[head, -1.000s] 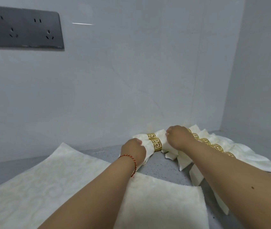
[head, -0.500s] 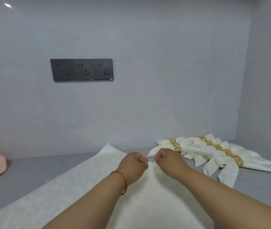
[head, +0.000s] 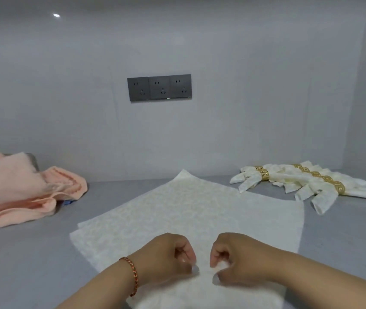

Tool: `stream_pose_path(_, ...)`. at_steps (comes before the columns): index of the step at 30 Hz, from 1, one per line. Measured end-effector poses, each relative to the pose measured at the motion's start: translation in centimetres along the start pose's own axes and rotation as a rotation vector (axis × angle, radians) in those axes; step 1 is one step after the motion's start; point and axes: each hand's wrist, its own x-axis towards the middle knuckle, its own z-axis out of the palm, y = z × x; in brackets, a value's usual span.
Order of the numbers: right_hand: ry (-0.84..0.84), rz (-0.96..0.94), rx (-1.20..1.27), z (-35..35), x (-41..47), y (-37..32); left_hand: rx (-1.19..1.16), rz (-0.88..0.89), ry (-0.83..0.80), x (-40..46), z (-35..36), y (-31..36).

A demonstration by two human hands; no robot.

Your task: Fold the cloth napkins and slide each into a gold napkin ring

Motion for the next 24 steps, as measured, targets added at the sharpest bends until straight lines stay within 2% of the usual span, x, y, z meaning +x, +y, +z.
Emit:
stream_pose_path(4, -0.121, -0.025, 0.055, -0.1, -3.0, -1.4, 0.046, 0.083, -0.122, -2.3, 1.3, 1.4)
stream_pose_path(6, -0.126, -0.056, 0.031, 0.4, -3.8, -1.4, 0.089, 0.155, -0.121, -2.7, 2.1, 1.5)
stream_pose_path(9, -0.073, -0.107, 0.062, 1.2, -4.2, -1.4, 0.007, 0.211, -0.071, -2.9, 3.0, 1.2)
stream_pose_path(13, -0.104, -0.115, 0.076, 1.6, -4.2, -1.6, -0.043, 0.178, -0.08, -2.9, 3.3, 1.2)
stream_pose_path(17, -0.155, -0.038, 0.097, 1.5, -3.7, -1.5, -0.018, 0.117, -0.143, -2.6, 3.1, 1.3)
stream_pose_path(22, -0.103, 0.163, 0.346, 0.7, -2.2, -0.7, -0.513, 0.024, -0.212, -2.5, 1.8, 1.0)
stream_pose_path(24, -0.063, 0.18, 0.377, 0.6, -1.5, -0.3, -0.49, 0.028, -0.19, -2.3, 1.4, 0.4)
